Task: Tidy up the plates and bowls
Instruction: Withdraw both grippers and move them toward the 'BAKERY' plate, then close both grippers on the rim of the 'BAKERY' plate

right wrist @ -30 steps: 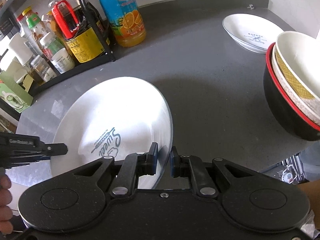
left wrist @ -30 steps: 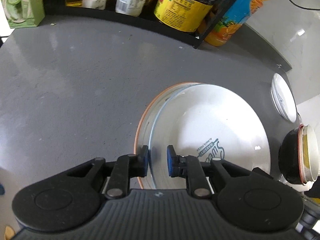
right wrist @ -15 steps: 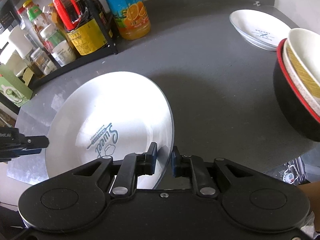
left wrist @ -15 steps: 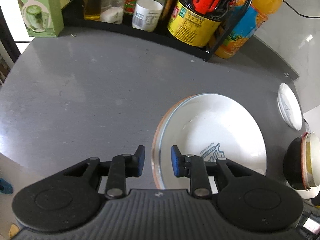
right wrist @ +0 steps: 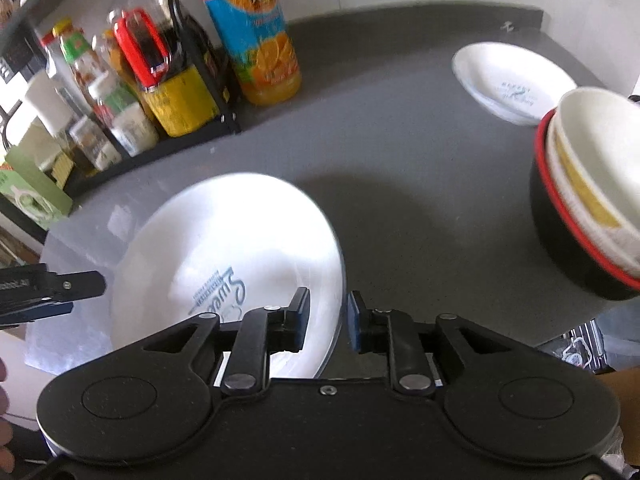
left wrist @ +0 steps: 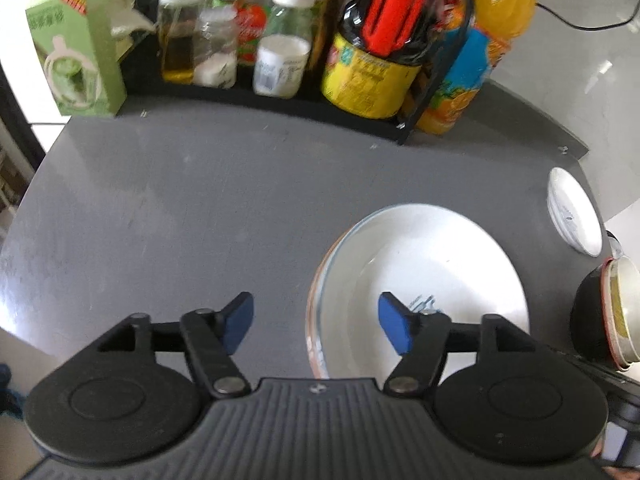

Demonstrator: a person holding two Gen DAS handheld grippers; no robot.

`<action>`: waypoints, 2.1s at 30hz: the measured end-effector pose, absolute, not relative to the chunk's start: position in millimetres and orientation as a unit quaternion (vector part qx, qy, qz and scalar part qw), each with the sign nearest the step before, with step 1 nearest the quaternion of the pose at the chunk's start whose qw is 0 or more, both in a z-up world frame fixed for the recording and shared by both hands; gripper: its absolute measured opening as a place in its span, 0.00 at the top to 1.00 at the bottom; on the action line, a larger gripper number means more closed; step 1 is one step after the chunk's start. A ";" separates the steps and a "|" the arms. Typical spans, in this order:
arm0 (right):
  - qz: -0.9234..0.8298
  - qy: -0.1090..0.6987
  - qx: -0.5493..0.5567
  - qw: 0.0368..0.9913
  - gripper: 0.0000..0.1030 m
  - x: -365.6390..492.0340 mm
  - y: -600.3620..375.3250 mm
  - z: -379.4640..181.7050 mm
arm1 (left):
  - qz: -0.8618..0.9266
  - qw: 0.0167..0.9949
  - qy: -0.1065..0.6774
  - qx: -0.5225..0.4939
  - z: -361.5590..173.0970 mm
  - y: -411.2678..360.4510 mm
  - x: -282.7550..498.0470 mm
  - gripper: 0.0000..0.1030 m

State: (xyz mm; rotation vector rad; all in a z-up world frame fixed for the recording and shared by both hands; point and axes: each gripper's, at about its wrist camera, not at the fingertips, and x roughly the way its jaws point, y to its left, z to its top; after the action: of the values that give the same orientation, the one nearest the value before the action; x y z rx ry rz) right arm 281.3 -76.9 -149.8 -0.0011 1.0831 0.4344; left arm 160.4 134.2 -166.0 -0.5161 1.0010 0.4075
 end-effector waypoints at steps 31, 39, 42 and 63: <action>0.185 0.405 0.072 0.893 0.03 382.7 -234.7 -37.0 | 0.108 0.886 0.406 -0.194 -87.9 28.1 292.6 0.11; 0.183 0.417 0.062 0.888 0.03 445.3 -265.2 -42.5 | 0.118 0.878 0.417 -0.203 -83.7 -4.1 341.6 0.11; 0.184 0.429 0.069 0.882 0.04 466.2 -275.9 -49.9 | 0.125 0.875 0.420 -0.206 -85.3 -12.5 357.8 0.11; 0.231 0.518 0.093 0.818 0.28 574.8 -317.4 -132.6 | 0.132 0.841 0.457 -0.257 -141.3 -69.7 452.4 0.33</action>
State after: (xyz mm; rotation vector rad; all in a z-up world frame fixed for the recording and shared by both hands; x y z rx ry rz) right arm 574.8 -317.4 -132.6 0.1979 1.1034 0.4929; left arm 452.4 -69.7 -141.3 -0.5441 0.9659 0.2800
